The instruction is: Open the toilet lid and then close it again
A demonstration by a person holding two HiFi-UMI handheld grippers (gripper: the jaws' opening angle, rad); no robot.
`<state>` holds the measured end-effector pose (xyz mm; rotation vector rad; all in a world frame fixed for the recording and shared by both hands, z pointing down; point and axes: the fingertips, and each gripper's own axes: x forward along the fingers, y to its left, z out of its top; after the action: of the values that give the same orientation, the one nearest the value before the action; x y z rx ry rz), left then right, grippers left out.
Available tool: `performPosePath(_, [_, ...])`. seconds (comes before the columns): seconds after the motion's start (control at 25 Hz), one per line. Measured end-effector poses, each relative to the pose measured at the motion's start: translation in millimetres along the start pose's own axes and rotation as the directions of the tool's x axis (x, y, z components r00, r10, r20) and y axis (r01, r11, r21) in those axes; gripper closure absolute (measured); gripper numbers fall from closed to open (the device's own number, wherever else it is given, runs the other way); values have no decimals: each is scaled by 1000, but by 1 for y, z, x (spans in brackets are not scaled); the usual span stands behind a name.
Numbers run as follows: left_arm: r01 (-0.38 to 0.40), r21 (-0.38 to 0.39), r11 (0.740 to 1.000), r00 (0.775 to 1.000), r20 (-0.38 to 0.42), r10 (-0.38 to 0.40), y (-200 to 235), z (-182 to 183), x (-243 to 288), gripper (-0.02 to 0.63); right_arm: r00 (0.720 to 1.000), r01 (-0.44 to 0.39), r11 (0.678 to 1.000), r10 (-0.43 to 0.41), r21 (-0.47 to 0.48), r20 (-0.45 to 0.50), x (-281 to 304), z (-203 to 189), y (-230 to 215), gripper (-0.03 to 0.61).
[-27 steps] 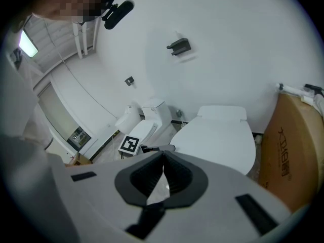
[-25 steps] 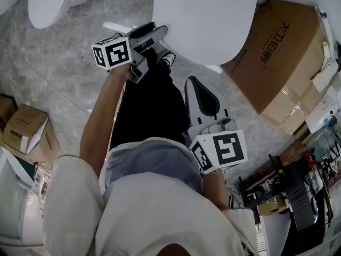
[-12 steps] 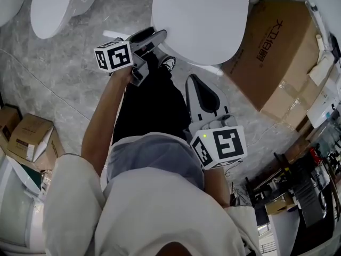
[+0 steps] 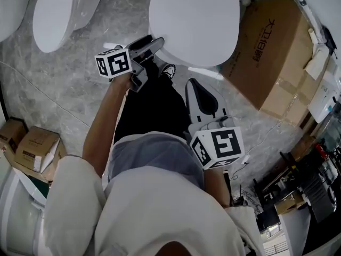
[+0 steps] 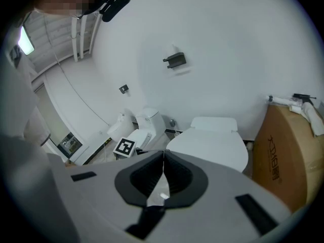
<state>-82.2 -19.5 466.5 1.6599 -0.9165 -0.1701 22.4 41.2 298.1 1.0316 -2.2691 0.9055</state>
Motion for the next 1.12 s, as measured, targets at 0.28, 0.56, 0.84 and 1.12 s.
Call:
performPosePath(0.28, [14, 7, 1000, 1000, -20, -14, -7, 8, -2, 341, 1000, 12, 1000, -12, 2, 14, -2, 12, 9, 568])
performPosePath(0.56, [38, 1, 999, 997, -62, -38, -12, 12, -1, 339, 999, 30, 1000, -31, 8, 31, 1, 28, 9, 568])
performPosePath(0.84, [74, -6, 997, 992, -101, -74, -21, 20, -3, 337, 997, 56, 998, -56, 11, 58, 1, 49, 10, 568])
performPosePath(1.12, [121, 18, 992, 983, -140, -117, -36, 32, -1, 339, 994, 78, 997, -79, 15, 75, 5, 66, 7, 568])
